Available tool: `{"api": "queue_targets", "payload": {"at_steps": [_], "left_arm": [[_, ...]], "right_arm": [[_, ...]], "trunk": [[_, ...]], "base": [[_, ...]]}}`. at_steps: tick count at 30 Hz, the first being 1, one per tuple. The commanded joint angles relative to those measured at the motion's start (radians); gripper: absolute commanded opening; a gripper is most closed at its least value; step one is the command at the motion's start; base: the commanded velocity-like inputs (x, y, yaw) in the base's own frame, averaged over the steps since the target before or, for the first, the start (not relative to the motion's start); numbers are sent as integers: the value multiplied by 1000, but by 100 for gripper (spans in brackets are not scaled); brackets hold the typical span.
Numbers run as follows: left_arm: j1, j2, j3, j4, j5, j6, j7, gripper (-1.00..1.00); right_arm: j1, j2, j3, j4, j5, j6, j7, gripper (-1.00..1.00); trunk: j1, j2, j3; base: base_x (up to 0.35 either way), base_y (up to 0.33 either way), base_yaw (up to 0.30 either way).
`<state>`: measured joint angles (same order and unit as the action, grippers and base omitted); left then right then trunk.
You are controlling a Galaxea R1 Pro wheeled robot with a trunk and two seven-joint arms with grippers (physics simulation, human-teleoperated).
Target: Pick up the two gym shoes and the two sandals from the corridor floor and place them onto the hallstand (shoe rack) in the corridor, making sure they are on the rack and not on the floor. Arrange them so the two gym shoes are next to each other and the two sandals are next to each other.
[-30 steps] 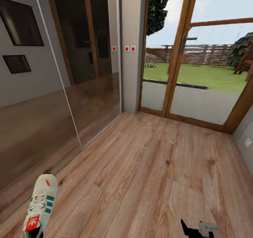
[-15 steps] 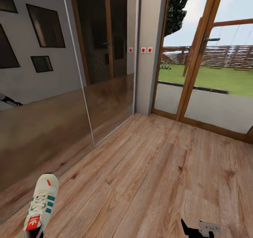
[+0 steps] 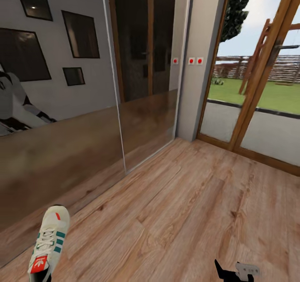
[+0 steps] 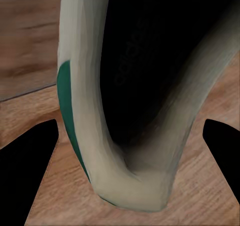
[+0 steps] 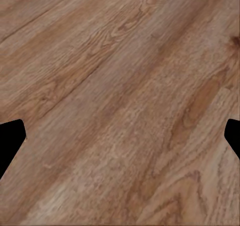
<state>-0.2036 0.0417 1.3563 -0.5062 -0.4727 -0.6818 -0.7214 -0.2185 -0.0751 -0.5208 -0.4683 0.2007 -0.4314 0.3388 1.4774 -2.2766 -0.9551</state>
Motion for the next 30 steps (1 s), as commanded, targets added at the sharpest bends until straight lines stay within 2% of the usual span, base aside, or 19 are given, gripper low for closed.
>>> {"api": "queue_targets", "payload": {"at_steps": [1, 9, 23, 30], "left_arm": [[-2, 0, 9, 1, -5, -1, -9, -100], [-2, 0, 9, 2, -4, -5, -6, -100], [-2, 0, 14, 4, 2, -6, 0, -100], [-2, 0, 16, 5, 3, -7, 0, -100]], "right_arm": [[-1, 0, -8, 0, 9, -5, 6, 100], [-1, 0, -8, -1, 9, -5, 6, 100], [-1, 0, -8, -1, 9, -6, 6, 100], [-1, 0, -8, -1, 9, -6, 6, 100]], "trunk": [[0, 0, 0], [0, 0, 4], [0, 0, 13], [0, 0, 17]], "base": [[298, -96, 261], [170, -212, 261], [-35, -272, 260], [134, -235, 260]]}}
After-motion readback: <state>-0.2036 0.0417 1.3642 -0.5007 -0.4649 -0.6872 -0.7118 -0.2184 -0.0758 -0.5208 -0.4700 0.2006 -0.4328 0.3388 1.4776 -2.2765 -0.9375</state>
